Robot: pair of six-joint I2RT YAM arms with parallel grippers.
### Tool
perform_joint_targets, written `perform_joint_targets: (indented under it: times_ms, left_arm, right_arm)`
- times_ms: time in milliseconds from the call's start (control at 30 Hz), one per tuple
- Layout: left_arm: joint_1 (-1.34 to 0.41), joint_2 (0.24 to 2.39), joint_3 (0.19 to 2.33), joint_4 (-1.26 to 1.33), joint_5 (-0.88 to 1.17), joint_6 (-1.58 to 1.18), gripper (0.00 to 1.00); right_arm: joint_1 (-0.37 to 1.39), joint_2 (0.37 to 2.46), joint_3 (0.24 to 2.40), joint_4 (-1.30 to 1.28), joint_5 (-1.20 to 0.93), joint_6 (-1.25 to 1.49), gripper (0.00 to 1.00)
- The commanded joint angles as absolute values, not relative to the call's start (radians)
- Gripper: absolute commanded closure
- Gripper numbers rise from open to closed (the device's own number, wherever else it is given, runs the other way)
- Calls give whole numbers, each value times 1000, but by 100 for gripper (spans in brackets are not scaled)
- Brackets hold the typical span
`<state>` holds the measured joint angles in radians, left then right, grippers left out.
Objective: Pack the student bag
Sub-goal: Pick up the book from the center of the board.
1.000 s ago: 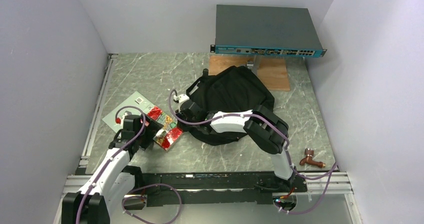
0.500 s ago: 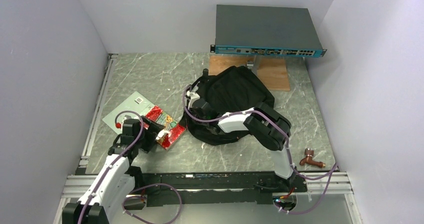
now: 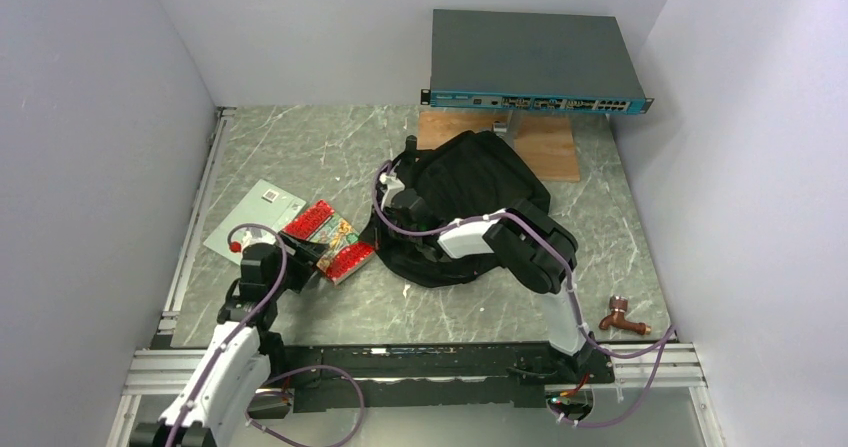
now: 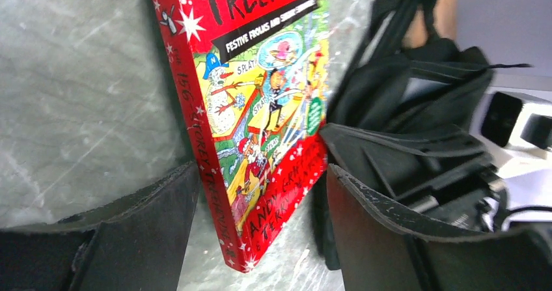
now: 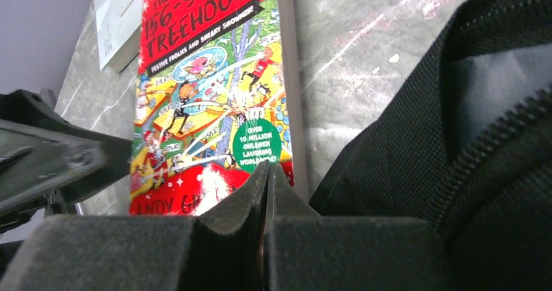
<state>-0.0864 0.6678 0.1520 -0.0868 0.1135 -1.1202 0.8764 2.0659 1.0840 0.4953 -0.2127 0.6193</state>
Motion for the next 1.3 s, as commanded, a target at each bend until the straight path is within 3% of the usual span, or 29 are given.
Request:
perform_joint_targets:
  times_ms: [0,233,533,833,1167,1200,1267]
  left_arm:
    - [-92,522,180,5,150,-1138,26]
    - [-92,595,231,-13,188,-1184,26]
    - [-92,727,266,143,259,-1239,33]
    - [-94,756,234,256,219,-1239,50]
    - [-84,964,338,210,262,-1085,52]
    - [-81,986,361,178,272,-1059,55]
    - [-80,1028,407,122,291,-985,71]
  right_arm:
    - [913,2169,1072,294,-233,557,100]
    - [919,2161,1069,307,-247,560,100]
    - [919,2150,1064,314,-250,553,100]
    - [920,2139,1060,320,-252,549,100]
    - [926,2135,1053,343,-271,551,100]
    - [928,2137,1060,335,-271,546,100]
    - [929,2132,1065,321,-262,540,100]
